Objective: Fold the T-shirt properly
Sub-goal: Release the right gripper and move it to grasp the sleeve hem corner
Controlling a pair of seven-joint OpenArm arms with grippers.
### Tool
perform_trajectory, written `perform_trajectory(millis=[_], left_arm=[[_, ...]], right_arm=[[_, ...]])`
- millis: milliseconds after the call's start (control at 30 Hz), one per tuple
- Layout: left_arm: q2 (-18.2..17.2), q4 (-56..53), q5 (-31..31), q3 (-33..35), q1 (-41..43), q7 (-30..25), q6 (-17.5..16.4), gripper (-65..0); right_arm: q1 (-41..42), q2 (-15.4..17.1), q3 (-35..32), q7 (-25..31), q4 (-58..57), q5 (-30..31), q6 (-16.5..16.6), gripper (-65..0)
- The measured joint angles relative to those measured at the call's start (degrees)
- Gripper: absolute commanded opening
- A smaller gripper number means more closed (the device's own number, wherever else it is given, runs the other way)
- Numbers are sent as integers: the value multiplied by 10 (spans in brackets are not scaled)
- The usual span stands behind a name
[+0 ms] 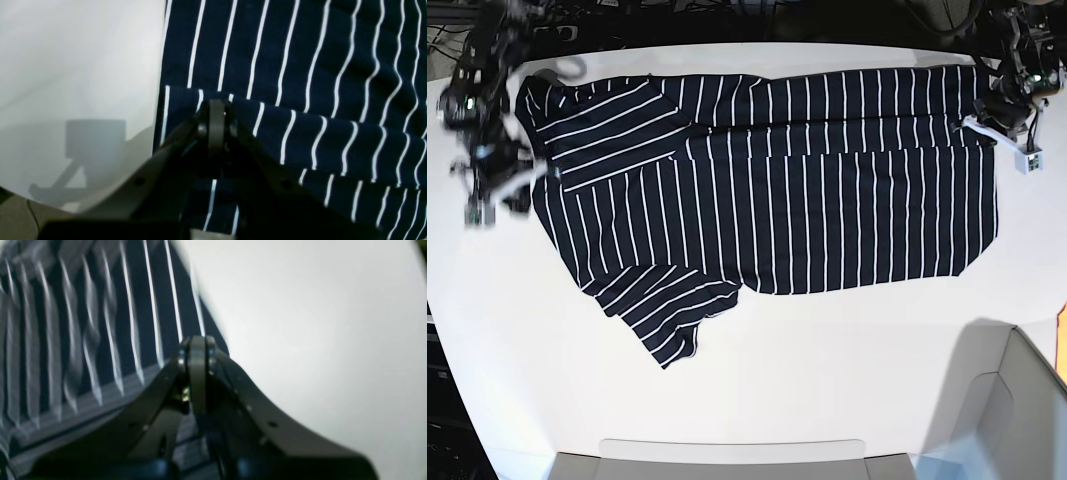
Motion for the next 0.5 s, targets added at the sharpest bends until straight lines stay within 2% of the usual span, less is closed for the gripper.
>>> perform_trajectory(millis=[67,133,167,267,367,500], left_arm=[[0,0,0,1,-2,0,0,-650],[0,0,0,1,-3,0,0,-650],[0,0,0,1,-2,0,0,-650],[1,0,0,0,-3,0,0,-650],[0,0,0,0,-3,0,0,-650],[1,0,0,0,-3,1,0,-650]], right_arm=[[52,15,-46,-1,-38,-17,4,-650],[111,19,-91,-3,-109,-52,0,-650],[138,15,-106,-4,-148,-68,8,-650],[207,7,-130,0,-253,-122,2,-650],[255,3,-143,5,-337,-152,2,-650],[263,-1,-145,15,-384,-180,0,-650]])
